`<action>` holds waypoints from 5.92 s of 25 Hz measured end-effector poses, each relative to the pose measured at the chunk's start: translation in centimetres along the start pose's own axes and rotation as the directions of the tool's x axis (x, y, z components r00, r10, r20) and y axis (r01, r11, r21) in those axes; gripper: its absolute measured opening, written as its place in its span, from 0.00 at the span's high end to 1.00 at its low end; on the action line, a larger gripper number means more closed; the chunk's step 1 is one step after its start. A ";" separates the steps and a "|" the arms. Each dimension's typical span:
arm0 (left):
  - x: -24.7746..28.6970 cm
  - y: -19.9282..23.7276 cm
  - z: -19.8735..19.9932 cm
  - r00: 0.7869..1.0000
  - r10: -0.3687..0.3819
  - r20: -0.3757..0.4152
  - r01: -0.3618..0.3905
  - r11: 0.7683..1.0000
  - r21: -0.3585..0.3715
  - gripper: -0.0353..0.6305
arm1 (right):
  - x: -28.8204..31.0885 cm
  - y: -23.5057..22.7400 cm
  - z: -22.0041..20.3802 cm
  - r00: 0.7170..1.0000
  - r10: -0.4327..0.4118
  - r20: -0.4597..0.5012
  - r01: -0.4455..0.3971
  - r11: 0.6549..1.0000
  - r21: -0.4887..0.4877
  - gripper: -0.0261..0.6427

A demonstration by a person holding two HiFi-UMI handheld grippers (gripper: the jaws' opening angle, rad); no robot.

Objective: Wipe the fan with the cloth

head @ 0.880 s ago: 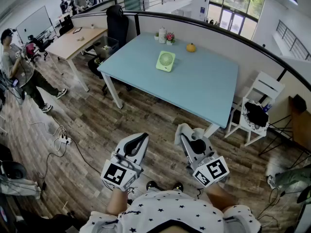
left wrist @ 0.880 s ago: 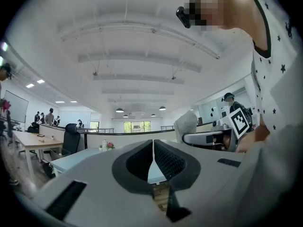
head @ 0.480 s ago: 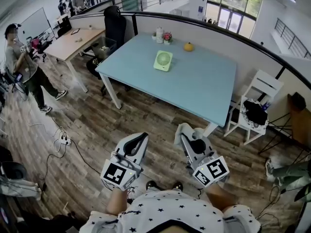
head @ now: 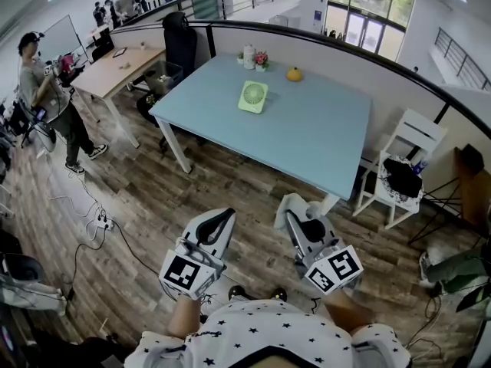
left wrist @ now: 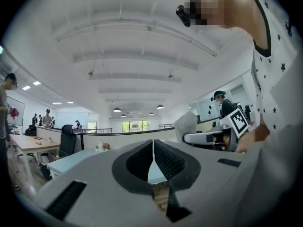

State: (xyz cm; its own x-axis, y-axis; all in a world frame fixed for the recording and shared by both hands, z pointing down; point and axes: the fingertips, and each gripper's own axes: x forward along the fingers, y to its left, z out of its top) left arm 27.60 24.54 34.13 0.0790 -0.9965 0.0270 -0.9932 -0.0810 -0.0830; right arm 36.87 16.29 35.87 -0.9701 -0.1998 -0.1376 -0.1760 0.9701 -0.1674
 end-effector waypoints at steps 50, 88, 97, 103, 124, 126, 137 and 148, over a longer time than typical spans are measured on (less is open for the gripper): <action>5.7 8.0 -4.5 0.998 -0.062 -0.031 0.060 0.996 -0.067 0.90 | 8.3 -4.5 -3.0 0.996 -0.055 -0.074 0.060 0.996 0.071 0.89; 5.7 25.8 -9.0 0.999 0.013 -0.038 -0.018 0.994 -0.112 0.90 | 26.2 -4.1 -6.7 0.989 -0.045 -0.139 0.050 0.998 0.033 0.89; 9.2 29.8 -7.9 0.995 0.079 -0.063 -0.084 0.994 -0.077 0.90 | 32.0 -7.8 -6.3 0.991 0.037 -0.131 -0.031 0.998 0.047 0.89; 12.9 32.4 -7.3 0.988 0.133 -0.082 -0.138 0.989 -0.058 0.90 | 35.7 -11.4 -6.3 0.987 0.099 -0.126 -0.089 0.993 0.082 0.89; 24.9 34.8 -6.3 0.972 0.214 -0.102 -0.213 0.977 0.014 0.90 | 39.5 -24.2 -4.7 0.987 0.131 -0.095 -0.120 0.986 0.113 0.89; 25.8 34.9 -6.5 0.973 0.206 -0.101 -0.206 0.978 0.010 0.90 | 39.8 -24.9 -4.7 0.987 0.131 -0.098 -0.120 0.987 0.104 0.89; 32.4 41.4 -8.6 0.993 0.062 -0.101 -0.064 0.998 -0.010 0.90 | 43.7 -30.5 -7.1 0.989 -0.062 -0.137 0.075 0.993 0.096 0.89; 39.2 49.0 -8.0 0.991 -0.126 -0.044 0.127 0.992 0.001 0.90 | 50.2 -34.6 -7.9 0.950 -0.264 -0.165 0.272 0.962 0.025 0.89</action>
State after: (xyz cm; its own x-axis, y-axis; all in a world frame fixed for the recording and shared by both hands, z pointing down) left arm -18.64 -18.36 39.04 0.2002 -0.9764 0.0811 -0.9751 -0.2066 -0.0800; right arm -7.05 -26.20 42.43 -0.9030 -0.4231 0.0748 -0.4287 0.8756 -0.2227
